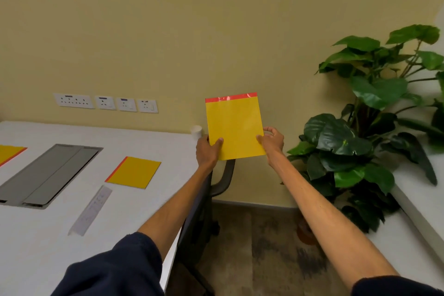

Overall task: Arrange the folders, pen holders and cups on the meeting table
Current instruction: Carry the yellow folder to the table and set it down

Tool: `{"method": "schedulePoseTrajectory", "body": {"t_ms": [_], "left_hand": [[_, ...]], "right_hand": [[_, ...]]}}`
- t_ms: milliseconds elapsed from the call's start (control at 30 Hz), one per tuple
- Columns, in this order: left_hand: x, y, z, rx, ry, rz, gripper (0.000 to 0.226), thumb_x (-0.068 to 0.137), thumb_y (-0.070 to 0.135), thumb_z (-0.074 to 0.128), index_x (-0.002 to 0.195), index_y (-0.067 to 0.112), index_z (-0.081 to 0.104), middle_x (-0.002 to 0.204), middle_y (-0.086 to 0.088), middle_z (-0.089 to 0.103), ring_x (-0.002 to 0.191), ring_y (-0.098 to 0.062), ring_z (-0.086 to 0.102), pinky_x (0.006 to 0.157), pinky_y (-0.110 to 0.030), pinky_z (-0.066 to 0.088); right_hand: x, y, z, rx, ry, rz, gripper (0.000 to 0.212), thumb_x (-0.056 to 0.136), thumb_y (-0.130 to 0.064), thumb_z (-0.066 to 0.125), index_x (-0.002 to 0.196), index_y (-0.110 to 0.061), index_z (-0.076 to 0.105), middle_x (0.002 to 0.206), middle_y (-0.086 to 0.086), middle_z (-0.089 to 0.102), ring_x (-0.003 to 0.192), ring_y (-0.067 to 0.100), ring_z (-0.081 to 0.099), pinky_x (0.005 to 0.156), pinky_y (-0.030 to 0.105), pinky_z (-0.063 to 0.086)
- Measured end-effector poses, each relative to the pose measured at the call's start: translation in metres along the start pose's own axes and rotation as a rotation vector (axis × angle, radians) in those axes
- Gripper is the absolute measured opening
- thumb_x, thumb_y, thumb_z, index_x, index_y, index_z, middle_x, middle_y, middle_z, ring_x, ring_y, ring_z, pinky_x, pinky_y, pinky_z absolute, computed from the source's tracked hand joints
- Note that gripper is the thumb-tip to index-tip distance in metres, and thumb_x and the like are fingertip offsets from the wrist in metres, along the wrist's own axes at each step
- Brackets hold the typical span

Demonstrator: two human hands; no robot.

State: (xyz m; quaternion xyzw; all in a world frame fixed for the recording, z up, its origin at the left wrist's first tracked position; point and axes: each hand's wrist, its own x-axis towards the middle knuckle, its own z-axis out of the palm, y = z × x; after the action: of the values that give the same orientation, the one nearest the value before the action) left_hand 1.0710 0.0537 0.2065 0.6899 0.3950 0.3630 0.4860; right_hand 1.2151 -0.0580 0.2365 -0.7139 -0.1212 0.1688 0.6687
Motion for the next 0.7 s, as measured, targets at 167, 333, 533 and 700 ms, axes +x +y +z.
{"method": "schedulePoseTrajectory", "body": {"t_ms": [167, 333, 533, 700], "left_hand": [[0.056, 0.015, 0.038, -0.005, 0.123, -0.041, 0.047, 0.09, 0.03, 0.068, 0.128, 0.006, 0.053, 0.126, -0.013, 0.061, 0.114, -0.03, 0.059, 0.089, -0.037, 0.047], [0.095, 0.008, 0.045, 0.051, 0.245, -0.072, 0.058, 0.088, 0.033, 0.069, 0.135, 0.009, 0.046, 0.133, -0.011, 0.056, 0.119, -0.029, 0.056, 0.099, -0.046, 0.048], [0.15, -0.012, 0.033, 0.099, 0.395, -0.109, 0.058, 0.087, 0.036, 0.07, 0.134, 0.011, 0.047, 0.129, -0.009, 0.057, 0.114, -0.026, 0.056, 0.091, -0.041, 0.048], [0.208, -0.036, 0.024, 0.08, 0.516, -0.169, 0.059, 0.085, 0.038, 0.072, 0.131, 0.012, 0.047, 0.124, -0.009, 0.058, 0.111, -0.026, 0.056, 0.091, -0.043, 0.05]], "right_hand": [[0.087, -0.016, 0.016, -0.068, -0.074, -0.039, 0.032, 0.086, 0.001, 0.066, 0.115, -0.012, 0.063, 0.114, 0.01, 0.069, 0.092, 0.02, 0.064, 0.08, 0.031, 0.054], [0.146, -0.023, 0.058, -0.217, -0.177, -0.114, 0.033, 0.086, -0.003, 0.067, 0.118, -0.008, 0.065, 0.117, 0.009, 0.07, 0.102, 0.023, 0.066, 0.088, 0.034, 0.055], [0.197, -0.021, 0.126, -0.323, -0.33, -0.207, 0.032, 0.087, -0.004, 0.065, 0.119, -0.008, 0.062, 0.117, 0.009, 0.068, 0.105, 0.024, 0.065, 0.091, 0.036, 0.054], [0.234, -0.019, 0.197, -0.381, -0.413, -0.323, 0.03, 0.087, -0.002, 0.062, 0.117, -0.005, 0.059, 0.114, 0.009, 0.068, 0.107, 0.028, 0.063, 0.093, 0.039, 0.05]]}}
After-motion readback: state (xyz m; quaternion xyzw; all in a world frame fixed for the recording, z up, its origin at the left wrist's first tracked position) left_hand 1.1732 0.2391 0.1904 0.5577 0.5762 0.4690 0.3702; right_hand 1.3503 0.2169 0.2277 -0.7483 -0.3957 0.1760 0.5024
